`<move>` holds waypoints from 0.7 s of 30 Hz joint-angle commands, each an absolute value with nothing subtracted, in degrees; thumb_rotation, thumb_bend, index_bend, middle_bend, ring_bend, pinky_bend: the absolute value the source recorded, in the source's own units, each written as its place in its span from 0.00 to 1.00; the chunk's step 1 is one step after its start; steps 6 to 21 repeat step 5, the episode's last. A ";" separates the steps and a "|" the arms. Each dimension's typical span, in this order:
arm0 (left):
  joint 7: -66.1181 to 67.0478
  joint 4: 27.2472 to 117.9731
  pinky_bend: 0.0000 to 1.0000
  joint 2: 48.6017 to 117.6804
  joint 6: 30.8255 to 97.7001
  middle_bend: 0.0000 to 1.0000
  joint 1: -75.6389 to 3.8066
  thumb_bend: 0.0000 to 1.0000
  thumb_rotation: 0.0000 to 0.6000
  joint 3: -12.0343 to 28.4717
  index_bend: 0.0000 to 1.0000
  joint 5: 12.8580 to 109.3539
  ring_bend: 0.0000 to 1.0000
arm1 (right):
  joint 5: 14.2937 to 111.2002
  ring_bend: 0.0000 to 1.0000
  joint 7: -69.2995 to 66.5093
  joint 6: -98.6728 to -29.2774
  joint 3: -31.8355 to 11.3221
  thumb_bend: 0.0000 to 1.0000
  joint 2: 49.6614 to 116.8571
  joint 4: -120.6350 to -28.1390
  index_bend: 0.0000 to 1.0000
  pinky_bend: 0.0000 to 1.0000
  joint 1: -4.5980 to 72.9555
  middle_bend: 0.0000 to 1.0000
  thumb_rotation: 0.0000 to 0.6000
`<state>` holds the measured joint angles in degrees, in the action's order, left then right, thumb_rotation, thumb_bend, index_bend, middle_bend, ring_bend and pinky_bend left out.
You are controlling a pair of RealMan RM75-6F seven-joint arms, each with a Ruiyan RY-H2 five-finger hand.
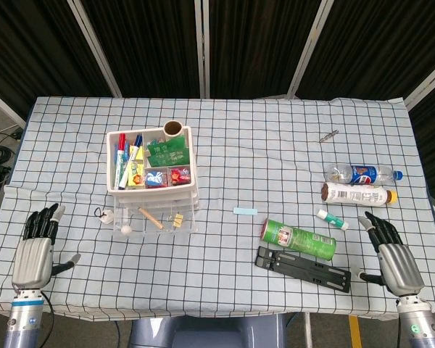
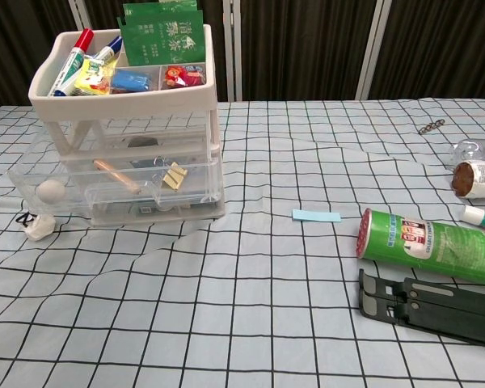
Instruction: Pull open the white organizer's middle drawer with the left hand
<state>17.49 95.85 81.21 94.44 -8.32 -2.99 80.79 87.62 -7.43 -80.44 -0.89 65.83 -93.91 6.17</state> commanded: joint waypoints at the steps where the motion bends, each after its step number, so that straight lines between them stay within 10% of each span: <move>1: 20.95 96.78 0.00 80.22 96.67 0.00 -6.10 0.10 1.00 -4.35 0.00 83.14 0.00 | 87.49 0.00 -6.95 -80.81 -1.09 0.11 66.16 -93.72 0.01 0.00 6.05 0.00 1.00; 21: 21.27 97.94 0.00 79.33 96.17 0.00 -5.09 0.10 1.00 -4.53 0.00 83.21 0.00 | 87.78 0.00 -6.93 -81.20 -1.11 0.11 66.09 -93.68 0.01 0.00 5.95 0.00 1.00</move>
